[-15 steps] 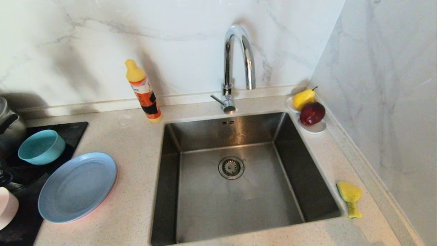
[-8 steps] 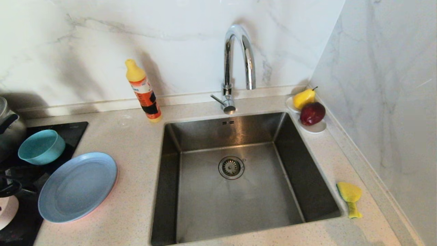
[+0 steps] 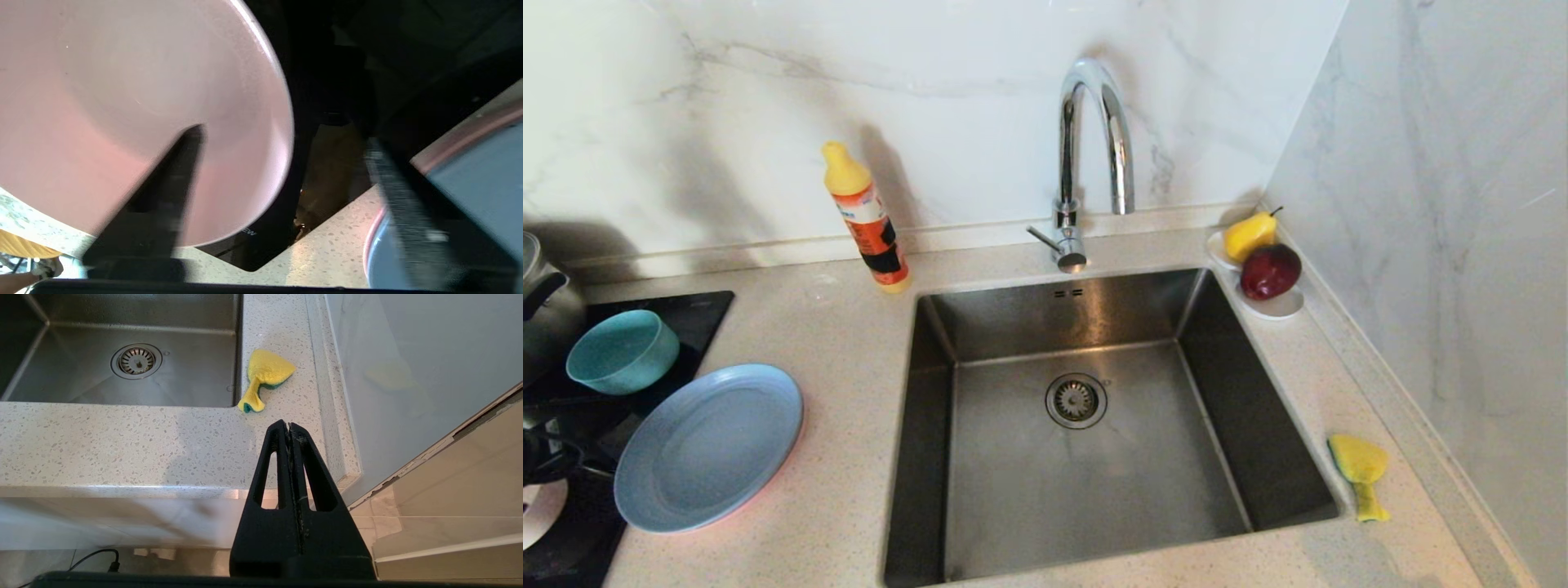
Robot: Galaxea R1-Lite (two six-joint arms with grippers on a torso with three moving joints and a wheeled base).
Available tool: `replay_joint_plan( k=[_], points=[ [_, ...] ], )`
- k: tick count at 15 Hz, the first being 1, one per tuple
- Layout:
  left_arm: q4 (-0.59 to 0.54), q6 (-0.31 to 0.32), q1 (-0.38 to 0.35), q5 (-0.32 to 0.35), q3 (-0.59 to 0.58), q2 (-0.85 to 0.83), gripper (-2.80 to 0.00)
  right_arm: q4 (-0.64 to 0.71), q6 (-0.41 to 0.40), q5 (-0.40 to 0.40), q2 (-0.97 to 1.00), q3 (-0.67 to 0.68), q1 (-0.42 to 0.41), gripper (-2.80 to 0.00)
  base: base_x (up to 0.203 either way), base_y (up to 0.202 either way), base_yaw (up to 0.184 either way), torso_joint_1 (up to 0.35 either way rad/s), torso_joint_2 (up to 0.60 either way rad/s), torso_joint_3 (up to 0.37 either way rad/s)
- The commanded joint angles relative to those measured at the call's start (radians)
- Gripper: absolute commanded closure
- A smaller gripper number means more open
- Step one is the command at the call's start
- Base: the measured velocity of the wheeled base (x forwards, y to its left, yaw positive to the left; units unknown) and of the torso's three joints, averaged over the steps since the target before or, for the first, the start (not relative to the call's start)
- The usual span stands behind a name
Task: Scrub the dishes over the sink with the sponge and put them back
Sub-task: Place the bowl on the plate
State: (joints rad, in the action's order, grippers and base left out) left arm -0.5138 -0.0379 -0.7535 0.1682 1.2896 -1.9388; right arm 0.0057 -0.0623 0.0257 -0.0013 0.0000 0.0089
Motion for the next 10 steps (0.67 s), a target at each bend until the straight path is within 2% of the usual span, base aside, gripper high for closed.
replay_joint_plan(
  k=[1, 10],
  points=[
    [-0.002, -0.002, -0.013, 0.002, 0.014, -0.011, 0.00, 0.000, -0.001, 0.000, -0.002, 0.000, 0.000, 0.00, 0.000, 0.000, 0.000, 0.000, 0.00, 0.000],
    [-0.014, -0.004, -0.049, 0.010, 0.037, 0.028, 0.00, 0.000, -0.001, 0.000, -0.002, 0.000, 0.000, 0.00, 0.000, 0.000, 0.000, 0.000, 0.00, 0.000]
  ],
)
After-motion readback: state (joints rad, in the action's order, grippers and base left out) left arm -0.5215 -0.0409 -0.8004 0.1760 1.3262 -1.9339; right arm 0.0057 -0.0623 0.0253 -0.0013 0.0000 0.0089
